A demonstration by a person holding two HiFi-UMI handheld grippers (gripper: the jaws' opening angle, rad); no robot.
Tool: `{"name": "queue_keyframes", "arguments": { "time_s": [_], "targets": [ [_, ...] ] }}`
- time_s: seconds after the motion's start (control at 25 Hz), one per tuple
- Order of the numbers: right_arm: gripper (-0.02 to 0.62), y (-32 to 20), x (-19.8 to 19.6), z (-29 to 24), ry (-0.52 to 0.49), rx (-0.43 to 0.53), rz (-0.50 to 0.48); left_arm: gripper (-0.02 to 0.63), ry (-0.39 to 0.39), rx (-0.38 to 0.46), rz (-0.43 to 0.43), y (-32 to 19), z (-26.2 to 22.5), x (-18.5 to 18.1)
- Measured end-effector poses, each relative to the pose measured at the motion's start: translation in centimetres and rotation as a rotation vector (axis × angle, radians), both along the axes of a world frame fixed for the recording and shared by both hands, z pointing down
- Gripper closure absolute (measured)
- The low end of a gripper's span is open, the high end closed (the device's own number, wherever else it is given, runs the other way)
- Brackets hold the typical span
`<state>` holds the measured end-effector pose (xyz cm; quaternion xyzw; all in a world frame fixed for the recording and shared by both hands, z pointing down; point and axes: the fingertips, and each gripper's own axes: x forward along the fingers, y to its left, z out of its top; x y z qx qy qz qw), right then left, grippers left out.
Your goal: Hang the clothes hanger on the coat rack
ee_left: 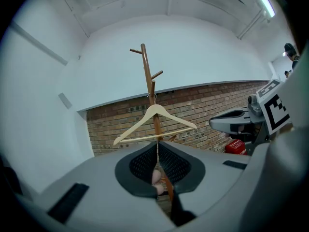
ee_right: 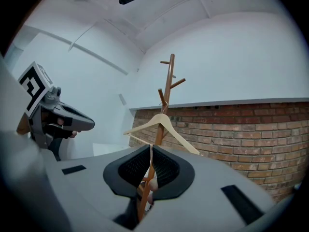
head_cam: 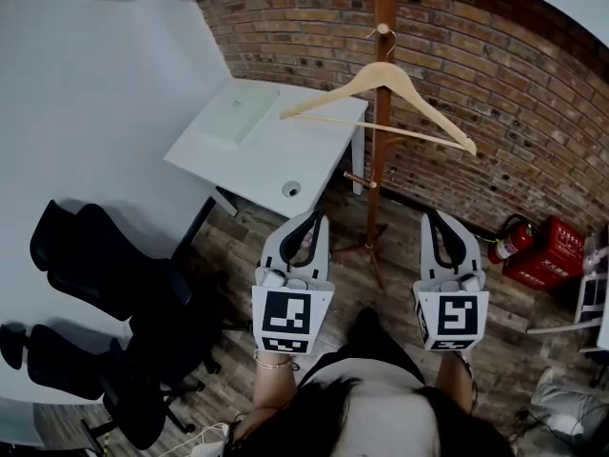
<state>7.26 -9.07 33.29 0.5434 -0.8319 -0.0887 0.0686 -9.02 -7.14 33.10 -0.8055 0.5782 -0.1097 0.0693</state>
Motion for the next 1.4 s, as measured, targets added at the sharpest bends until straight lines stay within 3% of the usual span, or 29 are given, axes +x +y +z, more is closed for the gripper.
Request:
{"name": "queue_keyframes", "arguments": {
  "time_s": [0.28,0.56,0.92,1.4],
  "targets": [
    [0.551,3.0,-0.4,0.3,-0.053,-0.019,-0.025,0.591,0.043,-0.002,0.013,3.0,0.2,0.8],
    [0.554,5.3,-0.6,0.0,-0.169,-0.043,-0.024,0.595,0.121,0.013,0.003,5.2,-0.1,1.4],
    [0.555,7.7,-1.4,0.2,-0.198,-0.07,0.012,0.595,0.182,0.002,-0.018,6.8,0.1,0.9],
    [0.558,9.6,-1.1,1.0,-0.163,-0.072,0.061,0.595,0.174,0.005,0.006,8.6,0.6,0.9]
  ]
}}
